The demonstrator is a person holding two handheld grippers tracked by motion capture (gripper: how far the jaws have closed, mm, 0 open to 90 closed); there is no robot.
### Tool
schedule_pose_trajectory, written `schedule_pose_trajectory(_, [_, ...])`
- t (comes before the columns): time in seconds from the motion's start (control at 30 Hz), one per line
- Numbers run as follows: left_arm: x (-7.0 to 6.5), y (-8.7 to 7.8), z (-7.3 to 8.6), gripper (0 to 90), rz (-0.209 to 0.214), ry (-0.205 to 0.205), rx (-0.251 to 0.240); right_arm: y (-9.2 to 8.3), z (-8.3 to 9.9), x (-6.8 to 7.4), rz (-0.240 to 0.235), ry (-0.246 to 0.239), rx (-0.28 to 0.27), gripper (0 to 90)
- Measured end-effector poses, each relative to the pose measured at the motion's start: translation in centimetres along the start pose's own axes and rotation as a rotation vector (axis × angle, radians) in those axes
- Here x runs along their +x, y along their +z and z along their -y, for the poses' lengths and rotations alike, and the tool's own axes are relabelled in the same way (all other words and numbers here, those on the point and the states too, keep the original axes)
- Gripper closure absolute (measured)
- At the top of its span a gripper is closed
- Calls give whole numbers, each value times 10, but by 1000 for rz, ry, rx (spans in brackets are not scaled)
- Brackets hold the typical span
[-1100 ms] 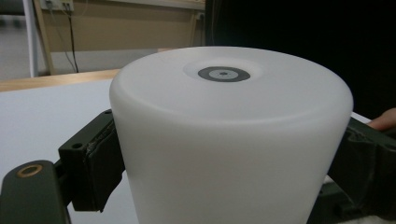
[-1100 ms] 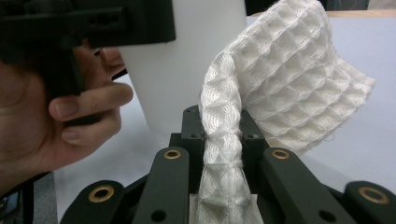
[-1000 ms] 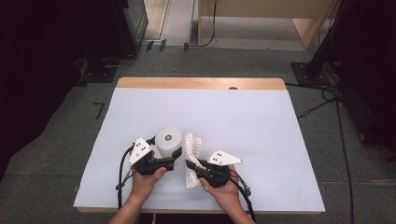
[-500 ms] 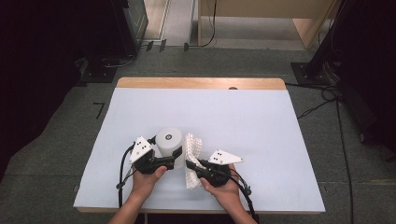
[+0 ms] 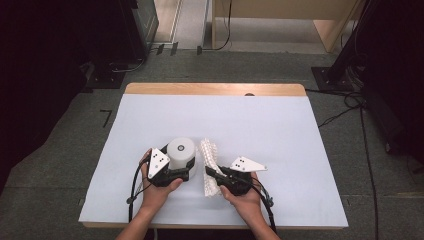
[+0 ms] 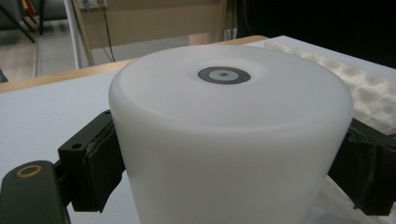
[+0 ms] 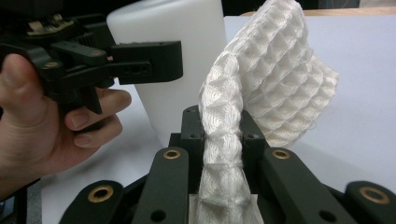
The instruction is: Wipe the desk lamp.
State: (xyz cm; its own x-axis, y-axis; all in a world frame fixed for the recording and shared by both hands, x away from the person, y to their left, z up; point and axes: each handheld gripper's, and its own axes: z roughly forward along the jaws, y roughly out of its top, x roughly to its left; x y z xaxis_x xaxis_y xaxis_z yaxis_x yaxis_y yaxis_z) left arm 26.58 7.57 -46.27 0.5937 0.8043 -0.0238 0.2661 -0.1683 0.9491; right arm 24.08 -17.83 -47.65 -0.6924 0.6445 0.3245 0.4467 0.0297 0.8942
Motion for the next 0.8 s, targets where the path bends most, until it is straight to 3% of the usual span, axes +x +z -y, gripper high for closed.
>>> schedule_pose_trajectory(0.27, [-7,2,7,88,-16,72,-3,-4,-1,-6,19,16,-9,780])
schedule_pose_trajectory(0.33, [-11,0,8,59,-94,80,-20,-4,-1,-7,20,19,-9,780])
schedule_pose_trajectory(0.47, [-18,-5,9,12,-123,40,-14,-4,-3,-8,22,16,-14,780])
schedule_pose_trajectory(0.63, [-24,2,10,43,-193,14,54,-1,-2,-10,25,23,0,780])
schedule_pose_trajectory(0.8, [-15,0,7,89,-115,-9,55,0,-1,-8,22,29,11,779])
